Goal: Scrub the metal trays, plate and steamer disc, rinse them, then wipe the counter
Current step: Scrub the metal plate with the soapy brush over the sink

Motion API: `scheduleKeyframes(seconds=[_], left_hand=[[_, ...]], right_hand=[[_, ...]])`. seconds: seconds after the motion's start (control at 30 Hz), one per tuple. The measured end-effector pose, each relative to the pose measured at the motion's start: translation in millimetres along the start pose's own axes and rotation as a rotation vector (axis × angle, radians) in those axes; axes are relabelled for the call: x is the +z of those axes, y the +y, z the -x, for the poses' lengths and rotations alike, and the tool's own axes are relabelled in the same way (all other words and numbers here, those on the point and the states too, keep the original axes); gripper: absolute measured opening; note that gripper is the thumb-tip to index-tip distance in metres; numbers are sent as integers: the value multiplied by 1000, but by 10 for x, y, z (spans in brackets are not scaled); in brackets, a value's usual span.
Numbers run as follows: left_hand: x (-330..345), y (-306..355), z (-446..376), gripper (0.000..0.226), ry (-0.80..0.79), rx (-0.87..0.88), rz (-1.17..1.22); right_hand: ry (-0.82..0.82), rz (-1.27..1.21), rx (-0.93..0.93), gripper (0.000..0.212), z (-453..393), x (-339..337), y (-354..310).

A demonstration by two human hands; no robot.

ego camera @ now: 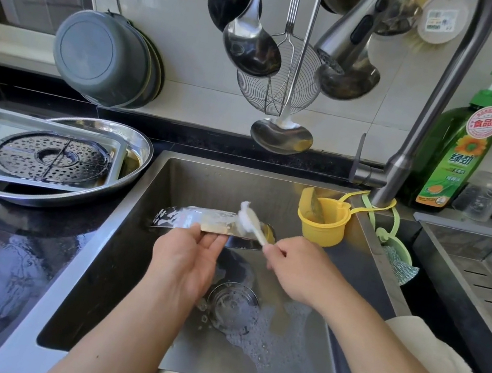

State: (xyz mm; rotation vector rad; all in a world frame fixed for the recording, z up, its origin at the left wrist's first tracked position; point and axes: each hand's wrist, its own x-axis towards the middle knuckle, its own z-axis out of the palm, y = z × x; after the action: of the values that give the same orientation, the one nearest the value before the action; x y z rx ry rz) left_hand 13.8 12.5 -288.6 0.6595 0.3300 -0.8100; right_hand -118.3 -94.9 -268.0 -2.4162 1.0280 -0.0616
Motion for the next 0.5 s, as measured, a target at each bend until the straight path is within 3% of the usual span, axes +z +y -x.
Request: scheduleKeyframes(seconds=[0.1, 0.2, 0.33, 0.5], left_hand=[[-47, 14, -83, 39, 65, 0, 0], [-91, 52, -143, 39, 128, 37, 20], [-101, 62, -125, 42, 183, 85, 22], [-141, 77, -153, 43, 202, 106, 28]], right_hand=[[-62, 15, -38, 44, 32, 46, -96], [-28, 19, 140, 41, -74, -26, 90], [-111, -35, 304, 43, -124, -74, 224], [-170, -44, 72, 37, 16, -21, 10]])
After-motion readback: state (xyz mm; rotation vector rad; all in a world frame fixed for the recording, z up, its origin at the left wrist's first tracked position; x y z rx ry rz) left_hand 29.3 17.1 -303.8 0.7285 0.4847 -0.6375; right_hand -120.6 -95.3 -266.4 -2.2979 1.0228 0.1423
